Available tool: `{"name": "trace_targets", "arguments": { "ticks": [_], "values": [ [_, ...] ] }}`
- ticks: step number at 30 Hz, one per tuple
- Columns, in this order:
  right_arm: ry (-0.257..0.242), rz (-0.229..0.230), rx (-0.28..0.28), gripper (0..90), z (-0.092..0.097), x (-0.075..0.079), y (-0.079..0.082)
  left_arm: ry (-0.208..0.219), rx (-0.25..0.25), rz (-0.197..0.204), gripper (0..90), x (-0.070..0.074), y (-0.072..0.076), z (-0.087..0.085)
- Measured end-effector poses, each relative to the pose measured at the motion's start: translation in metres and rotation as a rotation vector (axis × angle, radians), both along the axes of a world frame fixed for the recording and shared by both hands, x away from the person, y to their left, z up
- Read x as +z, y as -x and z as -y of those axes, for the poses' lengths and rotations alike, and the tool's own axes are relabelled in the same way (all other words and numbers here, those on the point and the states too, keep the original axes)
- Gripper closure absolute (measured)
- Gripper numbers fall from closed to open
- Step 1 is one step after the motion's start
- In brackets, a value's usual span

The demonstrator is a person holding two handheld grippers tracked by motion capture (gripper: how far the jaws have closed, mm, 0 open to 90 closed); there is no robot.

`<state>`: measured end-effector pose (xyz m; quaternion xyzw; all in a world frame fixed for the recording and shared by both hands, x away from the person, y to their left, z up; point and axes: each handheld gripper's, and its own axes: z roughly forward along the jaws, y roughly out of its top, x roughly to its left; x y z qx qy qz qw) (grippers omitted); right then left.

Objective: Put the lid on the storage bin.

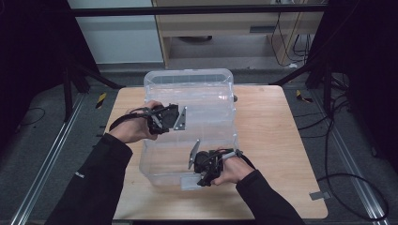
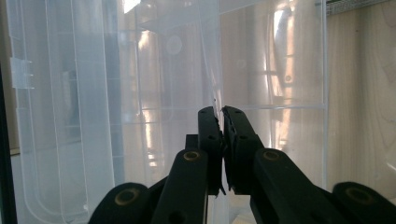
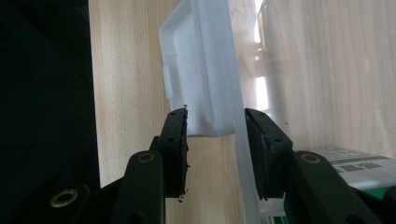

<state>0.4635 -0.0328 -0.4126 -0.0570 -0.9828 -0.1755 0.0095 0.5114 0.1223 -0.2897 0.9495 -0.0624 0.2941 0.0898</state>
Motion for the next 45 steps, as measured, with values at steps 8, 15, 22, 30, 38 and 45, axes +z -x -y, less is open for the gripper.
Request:
{"name": "trace_targets", "arguments": {
  "ticks": [8, 15, 22, 30, 38, 45],
  "values": [
    [-0.018, -0.01, -0.016, 62.3, -0.001, 0.0, -0.001, -0.012, 0.005, 0.003, 86.2, 0.001, 0.005, 0.002],
    [-0.019, 0.001, -0.01, 62.4, 0.0, 0.0, 0.0, 0.02, -0.002, -0.005, 86.7, -0.001, 0.014, -0.003],
    [-0.032, 0.008, -0.016, 62.3, 0.001, 0.0, 0.001, 0.026, -0.002, -0.004, 86.7, -0.003, 0.023, -0.006],
    [-0.048, 0.011, -0.023, 62.0, 0.003, -0.001, 0.003, 0.063, 0.008, -0.031, 86.8, -0.007, 0.033, -0.009],
    [-0.052, 0.014, -0.029, 61.6, 0.004, -0.001, 0.003, 0.085, 0.009, -0.059, 86.7, -0.011, 0.04, -0.013],
    [-0.067, 0.009, -0.043, 60.6, 0.006, -0.001, 0.004, 0.117, 0.024, -0.087, 86.5, -0.015, 0.047, -0.015]
  ]
}}
